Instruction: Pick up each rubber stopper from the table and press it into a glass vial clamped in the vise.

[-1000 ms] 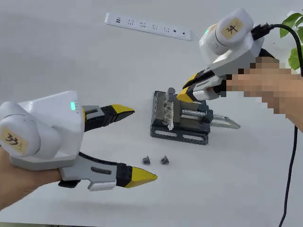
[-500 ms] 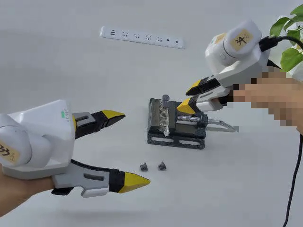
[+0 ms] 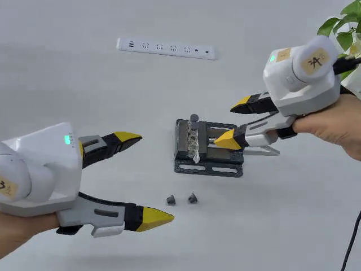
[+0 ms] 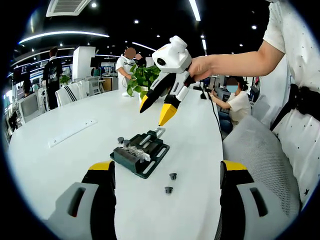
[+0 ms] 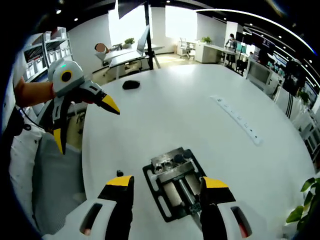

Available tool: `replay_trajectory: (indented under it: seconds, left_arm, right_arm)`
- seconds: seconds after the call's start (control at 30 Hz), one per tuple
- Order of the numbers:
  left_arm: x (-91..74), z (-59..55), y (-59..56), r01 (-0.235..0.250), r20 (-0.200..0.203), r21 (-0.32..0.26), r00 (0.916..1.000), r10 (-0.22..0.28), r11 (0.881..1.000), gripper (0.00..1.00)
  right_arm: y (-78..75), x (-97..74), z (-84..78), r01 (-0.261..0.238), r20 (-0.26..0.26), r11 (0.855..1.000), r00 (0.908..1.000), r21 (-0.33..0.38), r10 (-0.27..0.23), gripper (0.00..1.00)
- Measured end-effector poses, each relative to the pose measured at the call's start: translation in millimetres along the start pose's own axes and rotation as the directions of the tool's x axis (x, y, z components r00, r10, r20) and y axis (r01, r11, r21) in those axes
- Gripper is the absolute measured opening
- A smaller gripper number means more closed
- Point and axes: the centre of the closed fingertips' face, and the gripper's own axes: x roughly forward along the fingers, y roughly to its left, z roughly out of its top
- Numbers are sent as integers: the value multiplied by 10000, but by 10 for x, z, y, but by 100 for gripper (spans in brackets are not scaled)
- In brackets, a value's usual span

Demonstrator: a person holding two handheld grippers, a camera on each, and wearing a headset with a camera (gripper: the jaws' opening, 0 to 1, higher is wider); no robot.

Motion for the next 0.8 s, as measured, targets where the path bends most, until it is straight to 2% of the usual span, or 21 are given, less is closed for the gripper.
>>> replay_trajectory:
  seconds: [0.17, 0.33, 0.6, 0.8]
  left_arm:
    - [-2, -1, 2, -15, -51, 28, 10000, 15, 10000, 87]
    - [6, 1, -3, 6, -69, 56, 10000, -6, 10000, 87]
    - [17, -5, -14, 25, -122, 73, 9999, -24, 10000, 87]
    - [28, -20, -28, 63, -156, 72, 9999, -62, 10000, 87]
  right_arm:
    - [101, -72, -40, -303, 710, 9995, 9970, -27, 304, 56]
    - [274, -119, -97, -541, 1072, 9984, 9927, -135, 553, 61]
    - [498, -135, -147, -1076, 1691, 9933, 9791, -422, 1133, 68]
    - [645, -121, -213, -1321, 2019, 9888, 9688, -700, 1437, 68]
